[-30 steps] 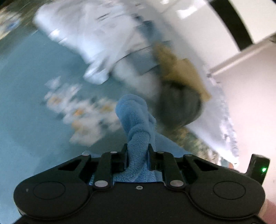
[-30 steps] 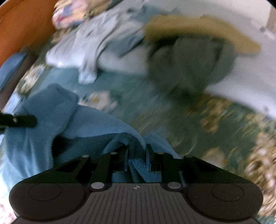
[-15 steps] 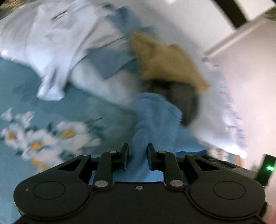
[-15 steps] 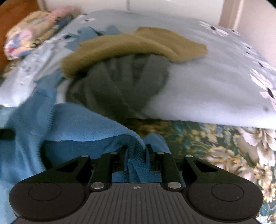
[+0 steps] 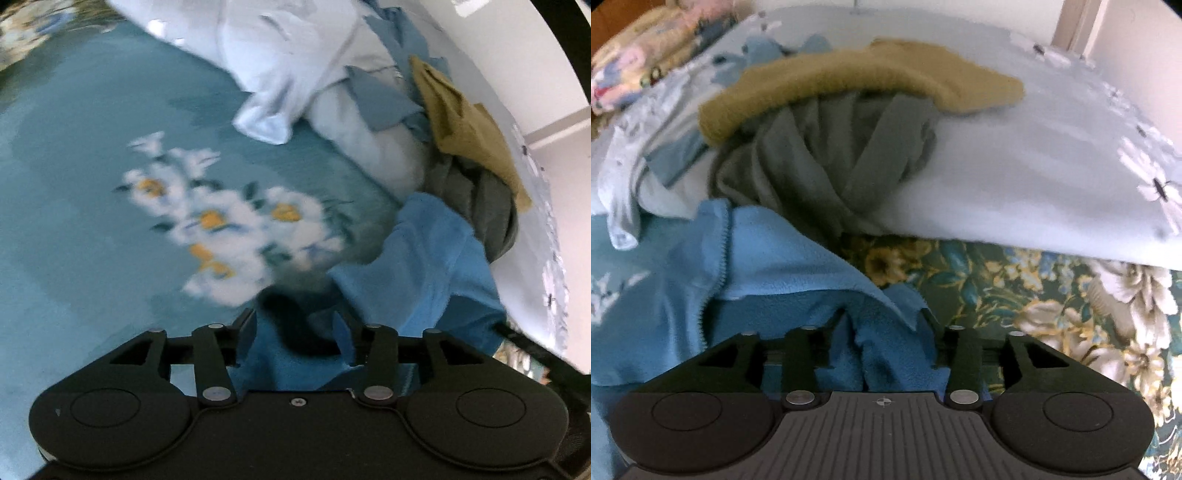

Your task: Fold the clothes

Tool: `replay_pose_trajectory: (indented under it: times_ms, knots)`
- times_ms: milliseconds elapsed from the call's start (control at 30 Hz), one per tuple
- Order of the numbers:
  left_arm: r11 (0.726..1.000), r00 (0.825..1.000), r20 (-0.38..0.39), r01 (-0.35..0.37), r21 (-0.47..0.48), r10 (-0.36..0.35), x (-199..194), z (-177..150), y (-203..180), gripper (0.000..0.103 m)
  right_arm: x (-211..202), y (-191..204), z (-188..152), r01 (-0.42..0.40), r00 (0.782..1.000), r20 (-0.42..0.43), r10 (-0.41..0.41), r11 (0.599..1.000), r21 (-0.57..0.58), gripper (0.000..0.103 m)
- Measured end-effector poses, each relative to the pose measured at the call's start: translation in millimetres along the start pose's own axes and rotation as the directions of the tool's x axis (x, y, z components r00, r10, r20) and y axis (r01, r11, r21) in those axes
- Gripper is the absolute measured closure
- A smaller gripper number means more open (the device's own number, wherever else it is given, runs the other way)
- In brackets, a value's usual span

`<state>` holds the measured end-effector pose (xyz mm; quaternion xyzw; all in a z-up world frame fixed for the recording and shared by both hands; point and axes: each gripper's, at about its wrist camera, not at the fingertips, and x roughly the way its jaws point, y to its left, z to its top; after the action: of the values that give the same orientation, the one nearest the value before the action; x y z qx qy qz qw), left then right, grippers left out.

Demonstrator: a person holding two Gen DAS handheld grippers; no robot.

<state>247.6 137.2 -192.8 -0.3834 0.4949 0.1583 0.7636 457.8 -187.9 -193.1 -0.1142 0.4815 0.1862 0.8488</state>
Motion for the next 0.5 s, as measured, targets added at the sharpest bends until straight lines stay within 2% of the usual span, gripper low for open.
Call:
replay_pose_trajectory:
  times_ms: [67,133,267,400,500]
  knots:
    - [0.999,0.999,0.012,-0.032,-0.001,0.032,-12,-13,10,0.054,-19,1,-8,-0.011,0.999,0.046,0.01,1.0,0.02,0.047]
    - [0.998,0.998,0.006,-0.057,0.002,0.057,-20,-30,19,0.049,-38,3,-19,-0.028,0.996,0.08,0.025,0.999,0.043,0.044]
    - [0.994,0.994,-0.025,-0.102,0.023,0.103,-34,-67,35,0.048,-64,19,-56,-0.101,0.995,0.022,0.1,0.992,0.072,0.044]
    - [0.978,0.984,-0.095,-0.138,0.157,0.154,-39,-106,44,0.047,-85,40,-98,-0.155,0.986,-0.05,0.16,0.984,0.082,0.043]
    - [0.956,0.971,-0.155,-0.136,0.259,0.18,-38,-134,51,0.048,-96,53,-129,-0.17,0.976,-0.113,0.187,0.975,0.142,0.042]
